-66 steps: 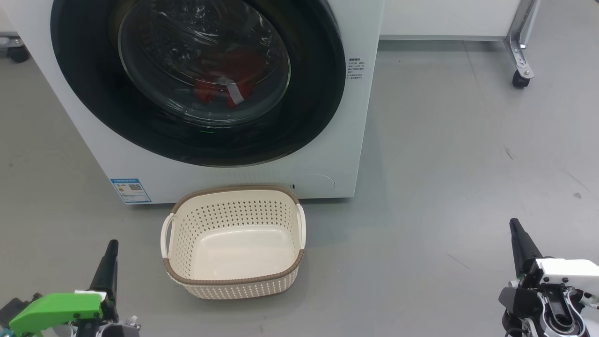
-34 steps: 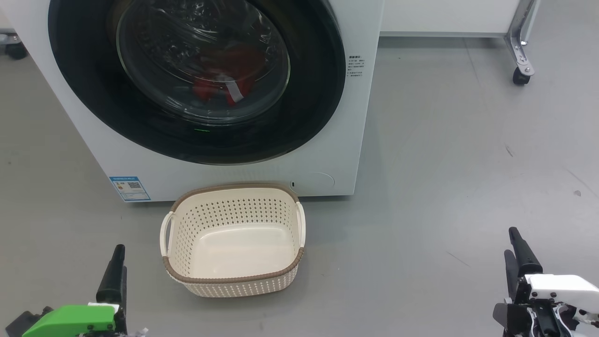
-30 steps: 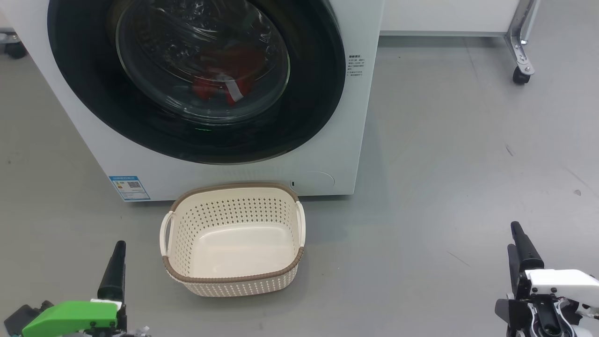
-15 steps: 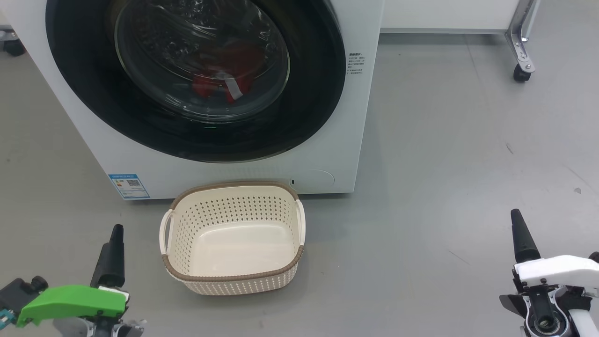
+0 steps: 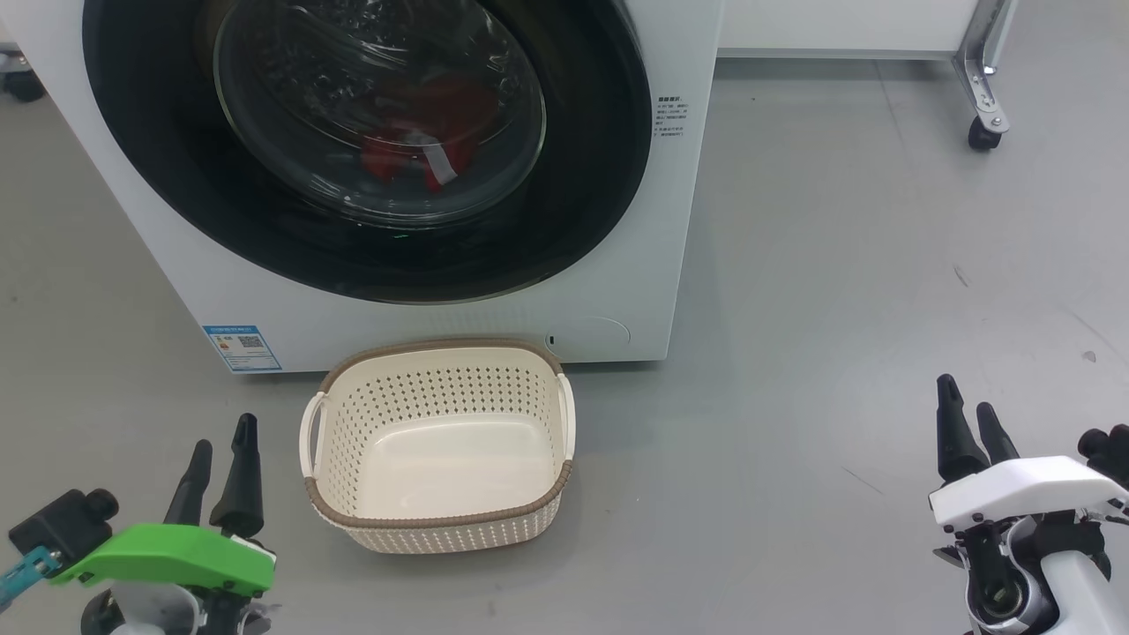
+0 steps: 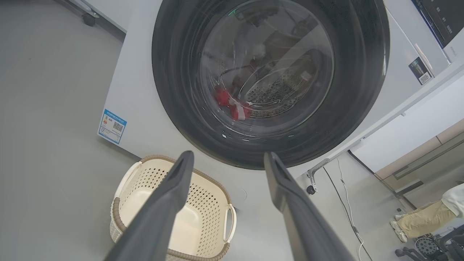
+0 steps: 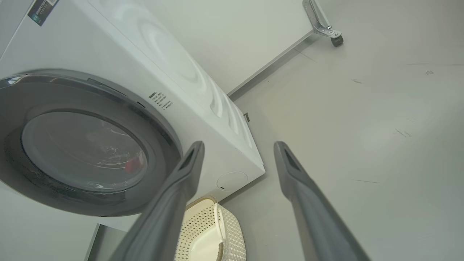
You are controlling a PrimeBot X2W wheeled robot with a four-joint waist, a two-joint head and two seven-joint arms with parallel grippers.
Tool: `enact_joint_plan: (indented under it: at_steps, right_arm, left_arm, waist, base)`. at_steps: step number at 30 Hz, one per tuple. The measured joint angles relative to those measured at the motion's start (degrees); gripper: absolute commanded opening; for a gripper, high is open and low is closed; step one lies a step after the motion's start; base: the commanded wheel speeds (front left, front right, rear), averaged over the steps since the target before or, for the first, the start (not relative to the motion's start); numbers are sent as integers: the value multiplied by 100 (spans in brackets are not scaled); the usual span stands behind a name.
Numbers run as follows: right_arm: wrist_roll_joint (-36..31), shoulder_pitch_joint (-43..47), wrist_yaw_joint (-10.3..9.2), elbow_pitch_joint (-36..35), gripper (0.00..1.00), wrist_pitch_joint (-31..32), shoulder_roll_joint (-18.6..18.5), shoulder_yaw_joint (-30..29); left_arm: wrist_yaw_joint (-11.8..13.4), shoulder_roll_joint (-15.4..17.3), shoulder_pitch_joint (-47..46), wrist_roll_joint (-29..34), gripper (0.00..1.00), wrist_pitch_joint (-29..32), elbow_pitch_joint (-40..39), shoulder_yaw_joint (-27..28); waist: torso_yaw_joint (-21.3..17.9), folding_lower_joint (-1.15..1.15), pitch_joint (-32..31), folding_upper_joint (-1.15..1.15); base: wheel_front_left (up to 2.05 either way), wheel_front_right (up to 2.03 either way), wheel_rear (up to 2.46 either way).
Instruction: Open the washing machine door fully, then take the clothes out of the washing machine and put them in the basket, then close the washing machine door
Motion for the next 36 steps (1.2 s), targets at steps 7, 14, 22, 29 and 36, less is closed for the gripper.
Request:
enact_joint_plan:
  at_steps: [7, 14, 22, 29, 36]
  right_arm:
    - [-634, -86, -103, -5, 100, -126, -15, 216]
    - [-1132, -126, -244, 31, 100, -280, -23, 423]
    - [-1722, -148, -335, 87, 100, -438, -29, 606]
    - [-2182, -152, -354, 131, 100, -577, -43, 739]
    - [-2563, -165, -398, 167, 100, -704, -54, 827]
  left_arm:
    - [155, 111, -31, 654, 100, -157, 2, -235]
    - [280, 134, -64, 1160, 100, -289, 14, -443]
    - [355, 136, -90, 1656, 100, -453, 73, -634]
    - [442, 152, -149, 2084, 100, -572, 158, -776]
    - [513, 190, -152, 2448, 100, -694, 209, -894]
  waist:
    - [1, 0, 11, 0]
    - [6, 0, 25, 0]
    - [5, 0, 22, 0]
    - [3, 0, 13, 0]
    - [4, 0, 6, 0]
  base:
    - [0, 0, 0]
    - [0, 0, 0]
    - [0, 0, 0]
    - [0, 0, 0]
    - [0, 0, 0]
